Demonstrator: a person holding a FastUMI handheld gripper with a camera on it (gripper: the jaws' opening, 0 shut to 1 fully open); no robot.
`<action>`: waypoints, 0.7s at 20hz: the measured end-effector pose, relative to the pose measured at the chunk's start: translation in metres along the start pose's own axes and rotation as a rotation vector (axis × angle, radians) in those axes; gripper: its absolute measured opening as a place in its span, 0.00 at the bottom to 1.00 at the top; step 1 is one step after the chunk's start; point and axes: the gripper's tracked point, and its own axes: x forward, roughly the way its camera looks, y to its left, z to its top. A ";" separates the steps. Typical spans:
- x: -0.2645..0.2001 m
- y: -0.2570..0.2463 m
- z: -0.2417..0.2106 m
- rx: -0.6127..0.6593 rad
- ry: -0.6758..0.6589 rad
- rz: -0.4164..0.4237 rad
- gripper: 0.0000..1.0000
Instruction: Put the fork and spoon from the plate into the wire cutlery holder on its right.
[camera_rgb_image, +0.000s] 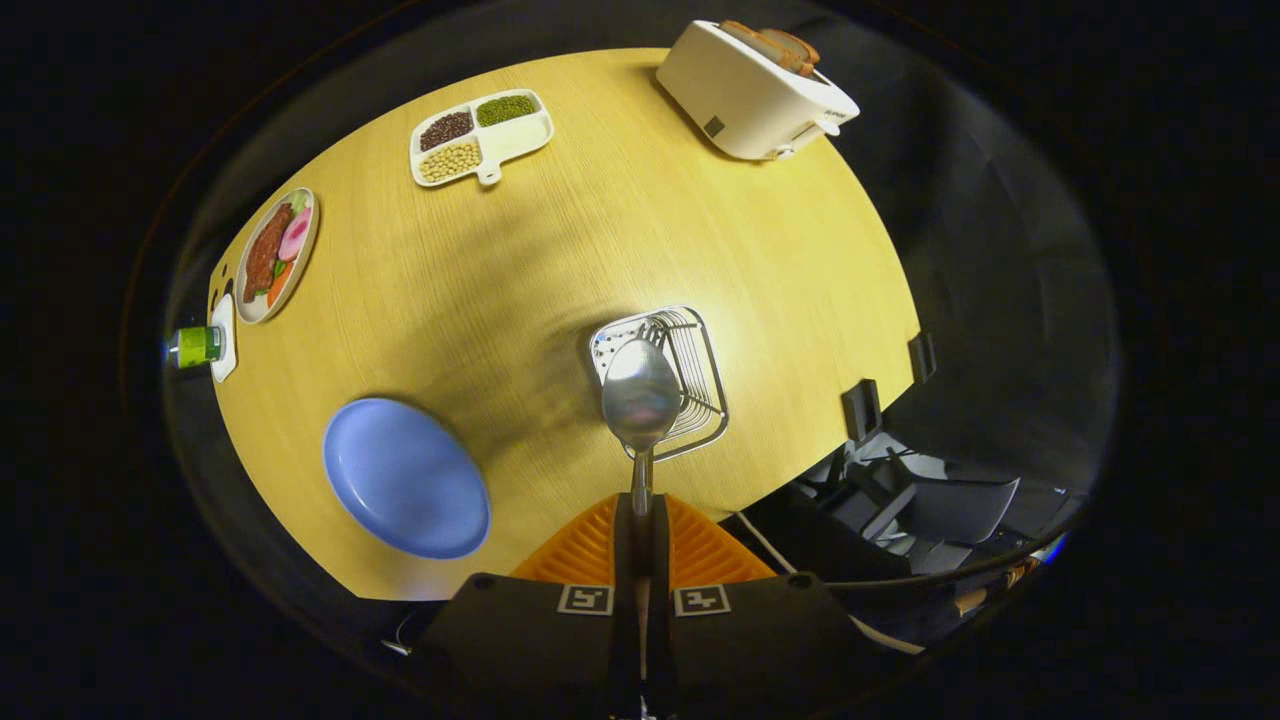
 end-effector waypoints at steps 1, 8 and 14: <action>0.005 -0.002 -0.001 0.005 0.025 0.007 0.07; 0.022 -0.008 0.011 0.094 0.138 0.085 0.07; 0.041 -0.007 0.020 0.114 0.188 0.112 0.09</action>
